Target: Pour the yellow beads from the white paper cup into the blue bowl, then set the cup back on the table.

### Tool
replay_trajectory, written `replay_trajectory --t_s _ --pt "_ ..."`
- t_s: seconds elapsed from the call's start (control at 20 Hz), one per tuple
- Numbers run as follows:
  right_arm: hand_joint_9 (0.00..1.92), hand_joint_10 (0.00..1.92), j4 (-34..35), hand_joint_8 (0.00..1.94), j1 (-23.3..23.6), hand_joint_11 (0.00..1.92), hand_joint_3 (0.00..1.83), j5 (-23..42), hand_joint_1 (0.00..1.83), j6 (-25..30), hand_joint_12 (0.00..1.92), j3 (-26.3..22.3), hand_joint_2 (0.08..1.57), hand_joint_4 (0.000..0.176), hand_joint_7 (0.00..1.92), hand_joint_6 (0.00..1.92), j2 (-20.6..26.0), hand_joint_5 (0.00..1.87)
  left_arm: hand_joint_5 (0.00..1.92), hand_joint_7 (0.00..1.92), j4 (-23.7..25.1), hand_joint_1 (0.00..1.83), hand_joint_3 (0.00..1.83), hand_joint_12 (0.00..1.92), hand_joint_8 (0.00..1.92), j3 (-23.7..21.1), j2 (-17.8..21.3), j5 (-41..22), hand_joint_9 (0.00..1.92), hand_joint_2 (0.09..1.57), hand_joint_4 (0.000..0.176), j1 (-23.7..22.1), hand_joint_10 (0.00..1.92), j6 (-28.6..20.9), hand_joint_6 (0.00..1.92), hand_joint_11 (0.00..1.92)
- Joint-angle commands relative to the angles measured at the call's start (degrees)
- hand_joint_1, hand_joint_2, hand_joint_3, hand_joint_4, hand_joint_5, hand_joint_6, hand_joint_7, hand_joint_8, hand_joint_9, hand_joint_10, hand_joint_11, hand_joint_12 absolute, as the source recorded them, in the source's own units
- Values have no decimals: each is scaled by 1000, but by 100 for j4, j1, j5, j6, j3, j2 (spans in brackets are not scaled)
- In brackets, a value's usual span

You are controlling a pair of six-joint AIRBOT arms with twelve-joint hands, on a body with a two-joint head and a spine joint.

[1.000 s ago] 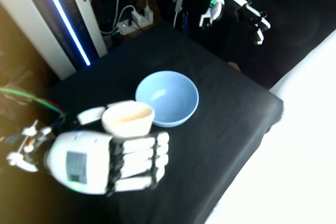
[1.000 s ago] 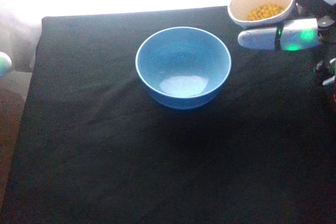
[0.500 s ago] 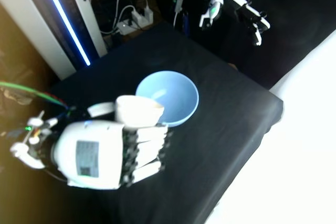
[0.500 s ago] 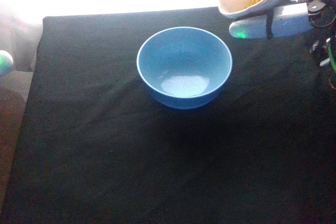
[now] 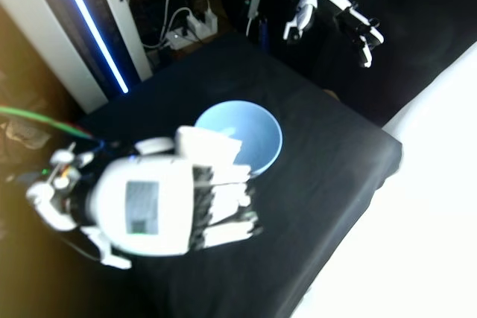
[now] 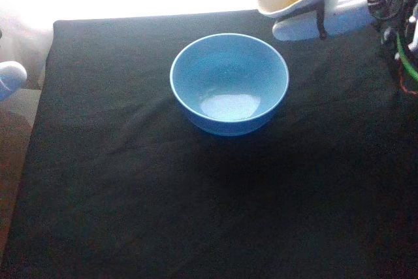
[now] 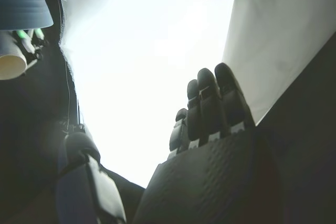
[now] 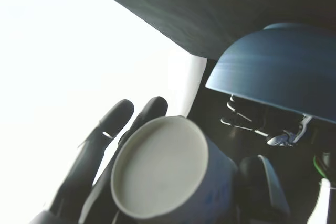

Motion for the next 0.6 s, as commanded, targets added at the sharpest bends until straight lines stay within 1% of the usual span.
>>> replay_trajectory --t_s 0.0,0.05,0.1,0.15,0.2,0.25,0.3,0.35,0.4,0.45,0.5,0.55 --pt "919 3 158 1045 117 117 0 387 1205 45 1224 34 1145 0 883 1077 35 979 1 335 -54 364 4 293 6 54 4 -665 386 839 176 -55 6 -37 0 212" --pt "958 23 -52 1022 241 174 0 276 1211 45 1303 32 1137 0 894 1042 26 1003 0 333 -7 366 5 297 5 69 4 -624 386 844 169 -92 6 -33 0 217" --pt "1136 119 -130 1008 267 435 0 237 1211 45 1466 33 1124 22 940 973 19 1010 0 328 15 367 2 301 2 75 3 -601 387 837 164 -113 6 -29 0 221" --pt "1082 674 -224 1079 293 639 0 187 1211 45 1557 33 1128 21 948 917 2 994 0 325 56 371 1 302 1 86 0 -557 392 837 169 -154 7 -16 0 219" --pt "1015 1005 -305 1089 298 698 0 157 1215 45 1581 30 1125 11 963 895 -6 989 0 323 99 364 0 305 0 99 -6 -514 393 830 174 -192 7 -6 0 222" --pt "945 1213 -370 1111 298 692 0 126 1218 45 1654 29 1120 3 958 837 -11 1015 0 321 144 370 0 312 0 115 -21 -469 396 825 176 -239 8 2 0 232" --pt "890 1101 -431 1098 298 618 0 89 1216 45 1615 28 1117 15 955 838 -11 1024 0 331 183 368 0 321 4 136 -42 -434 412 820 173 -285 12 6 0 247" --pt "850 1035 -496 1133 298 570 2 56 1207 45 1627 26 1130 21 922 898 -12 997 0 336 207 374 0 323 5 156 -63 -399 417 814 175 -313 13 9 0 247" --pt "820 885 -550 1155 298 503 0 39 1203 45 1590 25 1136 22 905 907 -23 995 0 335 211 375 0 326 4 160 -77 -398 424 809 165 -317 15 9 0 252" --pt "825 749 -576 1176 298 442 0 34 1211 45 1544 25 1129 1 907 830 -31 1027 0 335 211 366 0 331 3 160 -88 -401 428 806 169 -317 15 9 0 259" --pt "829 583 -609 1185 299 372 1 27 1212 45 1486 25 1128 0 888 815 -36 1048 0 336 211 362 0 334 4 163 -94 -392 427 805 168 -319 13 9 0 262" --pt "906 588 -646 1184 299 477 0 9 1211 45 1528 25 1128 0 904 813 -42 1036 0 340 211 354 0 344 4 168 -97 -375 434 805 170 -319 14 9 0 275"
